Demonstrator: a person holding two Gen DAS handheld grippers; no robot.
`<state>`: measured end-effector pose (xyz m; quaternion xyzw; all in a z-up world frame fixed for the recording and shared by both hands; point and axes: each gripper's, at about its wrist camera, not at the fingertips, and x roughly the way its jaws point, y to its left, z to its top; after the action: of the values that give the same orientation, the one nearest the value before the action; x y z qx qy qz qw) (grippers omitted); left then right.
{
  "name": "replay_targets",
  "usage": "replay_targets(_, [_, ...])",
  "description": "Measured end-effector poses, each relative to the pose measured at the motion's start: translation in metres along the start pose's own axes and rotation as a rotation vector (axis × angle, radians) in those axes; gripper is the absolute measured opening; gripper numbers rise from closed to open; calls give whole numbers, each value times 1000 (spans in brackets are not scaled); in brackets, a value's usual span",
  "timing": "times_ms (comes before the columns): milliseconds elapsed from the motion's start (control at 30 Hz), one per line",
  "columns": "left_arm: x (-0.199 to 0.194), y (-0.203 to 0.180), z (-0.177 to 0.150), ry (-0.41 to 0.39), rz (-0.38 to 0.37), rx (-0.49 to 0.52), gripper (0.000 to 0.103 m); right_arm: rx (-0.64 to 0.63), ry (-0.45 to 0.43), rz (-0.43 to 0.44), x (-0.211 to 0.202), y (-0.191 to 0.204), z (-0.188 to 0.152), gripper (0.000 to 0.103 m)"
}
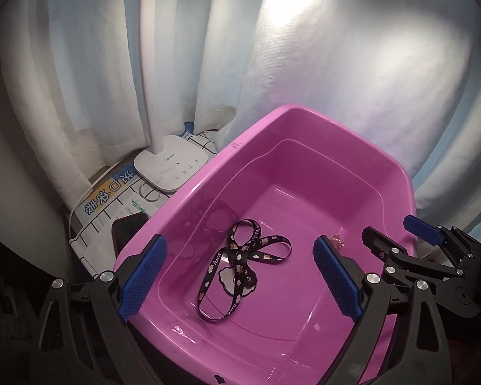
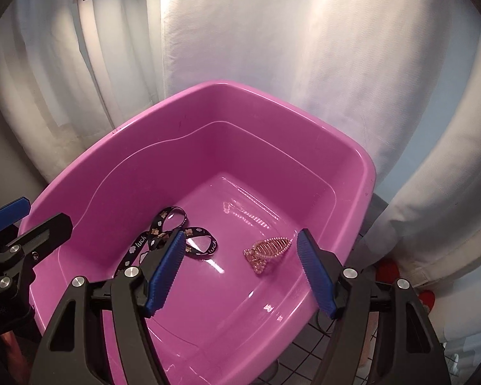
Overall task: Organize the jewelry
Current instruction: 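Move the right tool back to the beige pom-pom keychain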
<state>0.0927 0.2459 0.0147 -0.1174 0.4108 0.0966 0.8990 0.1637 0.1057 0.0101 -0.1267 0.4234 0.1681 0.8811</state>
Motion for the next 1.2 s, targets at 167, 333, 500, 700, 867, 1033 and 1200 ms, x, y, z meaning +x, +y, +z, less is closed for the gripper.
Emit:
replay_targets(167, [-25,-15,-12,-42,-27,7,94,61,-46,2,-28,-16,-22,69])
replay_targets(333, [-42,-50,-28,-47,-78,71,94,139,-79,-8,-61,-49,-55,69])
replay_targets(500, [-49,-91,-45,-8,-168,123,94,225,-81,-75,-94,-103,-107,69])
replay_targets(700, [-52,-147,-71,32,-256,213,94,329,-56,-196,-135,-169,-186,69])
replay_targets(867, [-46,-190,-110,76,-313,302,94,444,-3,-256,-147,-211,-254,69])
replay_targets(1033, [-19,-215,-158,159,-344,346,94,539,40,-269,-143,-239,-300,69])
replay_targets(1200, [18,-227,-206,249,-310,390,94,572,68,-264,-127,-253,-327,69])
